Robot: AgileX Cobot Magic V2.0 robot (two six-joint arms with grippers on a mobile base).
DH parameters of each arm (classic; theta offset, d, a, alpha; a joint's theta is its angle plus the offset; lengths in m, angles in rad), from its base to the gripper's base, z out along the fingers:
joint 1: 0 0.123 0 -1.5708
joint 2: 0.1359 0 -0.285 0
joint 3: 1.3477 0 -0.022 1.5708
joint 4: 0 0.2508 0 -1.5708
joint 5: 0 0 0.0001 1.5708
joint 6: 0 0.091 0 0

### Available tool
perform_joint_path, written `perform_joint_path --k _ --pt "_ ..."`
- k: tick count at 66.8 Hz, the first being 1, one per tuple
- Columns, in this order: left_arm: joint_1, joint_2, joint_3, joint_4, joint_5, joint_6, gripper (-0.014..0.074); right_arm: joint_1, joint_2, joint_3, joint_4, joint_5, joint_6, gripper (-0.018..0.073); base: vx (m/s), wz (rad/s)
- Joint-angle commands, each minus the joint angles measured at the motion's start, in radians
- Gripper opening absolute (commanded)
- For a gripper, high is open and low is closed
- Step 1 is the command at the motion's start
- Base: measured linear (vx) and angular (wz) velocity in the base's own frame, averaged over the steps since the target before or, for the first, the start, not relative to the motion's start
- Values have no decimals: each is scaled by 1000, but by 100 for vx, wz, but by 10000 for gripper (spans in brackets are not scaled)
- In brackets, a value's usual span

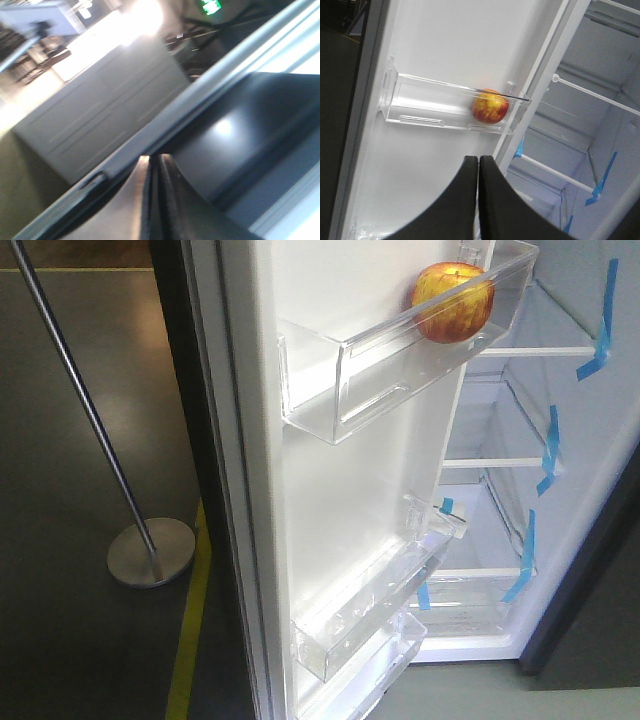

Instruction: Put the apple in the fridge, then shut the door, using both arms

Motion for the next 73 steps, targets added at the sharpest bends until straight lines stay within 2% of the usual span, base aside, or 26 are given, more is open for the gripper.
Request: perform_joint_path --k 1,25,34,42,48,51,61,73 --pt "-6 63 -104 4 -4 -7 90 -2 21 -15 7 -87 -2 -3 0 0" --pt "-6 338 -438 3 122 -7 418 -2 21 -15 7 -90 -6 -3 0 0" --pt "-6 512 -582 -3 213 -5 433 -2 21 -15 7 -92 -9 -3 0 0" --pt "-6 664 -707 -43 259 86 414 -2 21 -15 7 -94 -9 -3 0 0" --pt "-6 784 -801 -156 292 190 398 -2 21 -15 7 -100 -9 -3 0 0" --pt "-6 840 -841 -214 310 268 393 -2 21 -15 7 -108 -9 -3 0 0" --pt "-6 1050 -980 -480 386 512 391 -2 21 -15 8 -126 -9 -3 0 0" --pt "-6 1247 -1092 -804 417 676 391 -2 21 -15 9 -125 -9 -3 0 0"
